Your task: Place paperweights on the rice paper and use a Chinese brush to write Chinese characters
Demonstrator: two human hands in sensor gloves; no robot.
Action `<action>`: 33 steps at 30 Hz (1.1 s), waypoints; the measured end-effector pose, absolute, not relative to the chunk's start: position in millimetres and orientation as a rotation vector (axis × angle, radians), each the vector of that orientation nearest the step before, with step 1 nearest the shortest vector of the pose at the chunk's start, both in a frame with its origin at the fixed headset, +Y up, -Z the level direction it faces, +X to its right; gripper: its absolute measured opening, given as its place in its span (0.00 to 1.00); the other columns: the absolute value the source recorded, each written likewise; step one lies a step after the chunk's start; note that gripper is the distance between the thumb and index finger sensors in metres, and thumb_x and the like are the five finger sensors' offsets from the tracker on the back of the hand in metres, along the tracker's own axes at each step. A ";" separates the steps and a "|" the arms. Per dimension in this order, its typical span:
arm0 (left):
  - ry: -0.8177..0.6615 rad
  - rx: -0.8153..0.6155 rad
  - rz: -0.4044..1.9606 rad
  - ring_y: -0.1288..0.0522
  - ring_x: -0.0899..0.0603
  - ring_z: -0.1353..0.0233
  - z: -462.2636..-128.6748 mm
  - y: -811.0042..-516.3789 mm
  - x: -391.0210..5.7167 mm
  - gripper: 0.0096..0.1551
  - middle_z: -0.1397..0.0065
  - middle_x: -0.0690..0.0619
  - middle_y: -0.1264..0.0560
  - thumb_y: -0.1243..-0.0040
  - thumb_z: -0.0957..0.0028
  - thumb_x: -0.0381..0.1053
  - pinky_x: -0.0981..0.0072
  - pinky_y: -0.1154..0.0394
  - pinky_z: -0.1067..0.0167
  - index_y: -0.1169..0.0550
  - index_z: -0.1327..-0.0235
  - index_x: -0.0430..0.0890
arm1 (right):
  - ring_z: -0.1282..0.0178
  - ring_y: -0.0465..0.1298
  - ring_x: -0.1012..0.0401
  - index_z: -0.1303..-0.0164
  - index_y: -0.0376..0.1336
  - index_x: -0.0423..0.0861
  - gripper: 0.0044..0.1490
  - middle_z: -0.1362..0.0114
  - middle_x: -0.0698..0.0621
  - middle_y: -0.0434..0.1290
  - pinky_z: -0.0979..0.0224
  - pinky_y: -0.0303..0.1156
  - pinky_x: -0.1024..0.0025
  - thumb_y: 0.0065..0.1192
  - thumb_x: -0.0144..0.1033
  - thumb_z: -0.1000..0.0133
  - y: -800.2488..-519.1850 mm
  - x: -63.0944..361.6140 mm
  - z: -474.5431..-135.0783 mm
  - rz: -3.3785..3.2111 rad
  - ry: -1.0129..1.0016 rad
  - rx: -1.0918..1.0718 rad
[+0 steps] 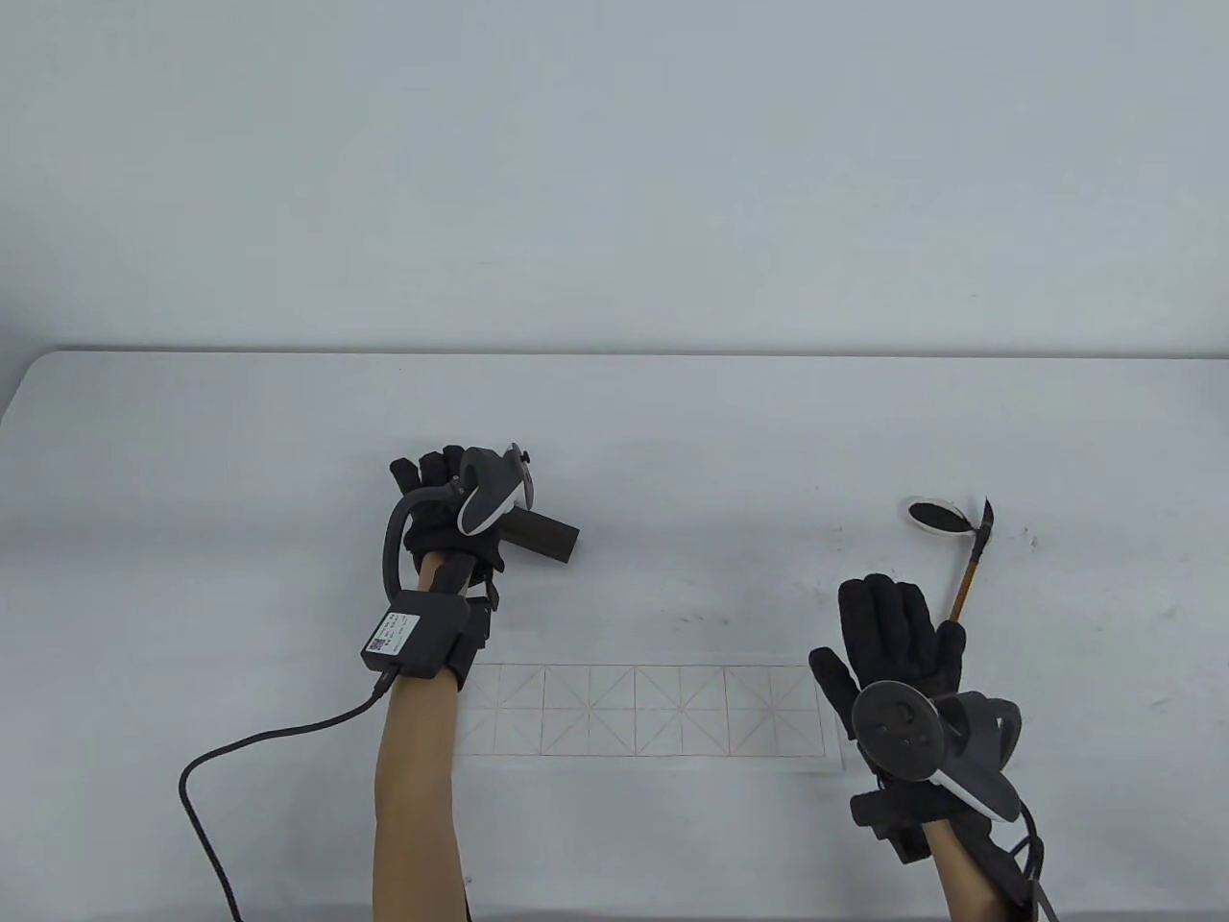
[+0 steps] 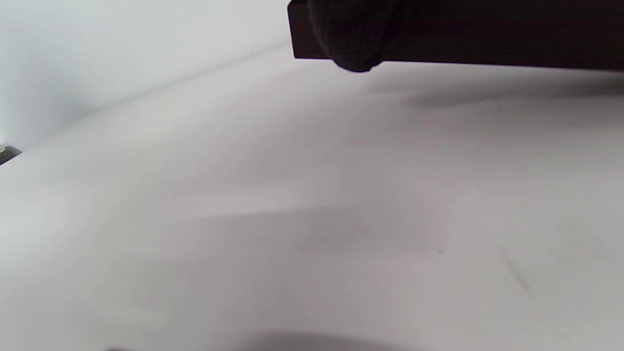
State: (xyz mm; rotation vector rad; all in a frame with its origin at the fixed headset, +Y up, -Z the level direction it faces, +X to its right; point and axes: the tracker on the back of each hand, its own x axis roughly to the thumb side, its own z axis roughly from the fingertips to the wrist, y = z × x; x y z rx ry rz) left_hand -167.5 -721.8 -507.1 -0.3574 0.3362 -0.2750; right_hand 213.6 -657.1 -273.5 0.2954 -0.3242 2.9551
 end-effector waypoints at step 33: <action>-0.427 0.200 -0.254 0.39 0.45 0.12 -295.2 -615.3 -101.8 0.41 0.12 0.61 0.41 0.45 0.45 0.52 0.44 0.55 0.13 0.42 0.16 0.69 | 0.24 0.67 0.42 0.14 0.49 0.34 0.52 0.16 0.31 0.58 0.28 0.68 0.46 0.52 0.57 0.37 -611.9 108.3 -261.4 3.078 -0.326 0.860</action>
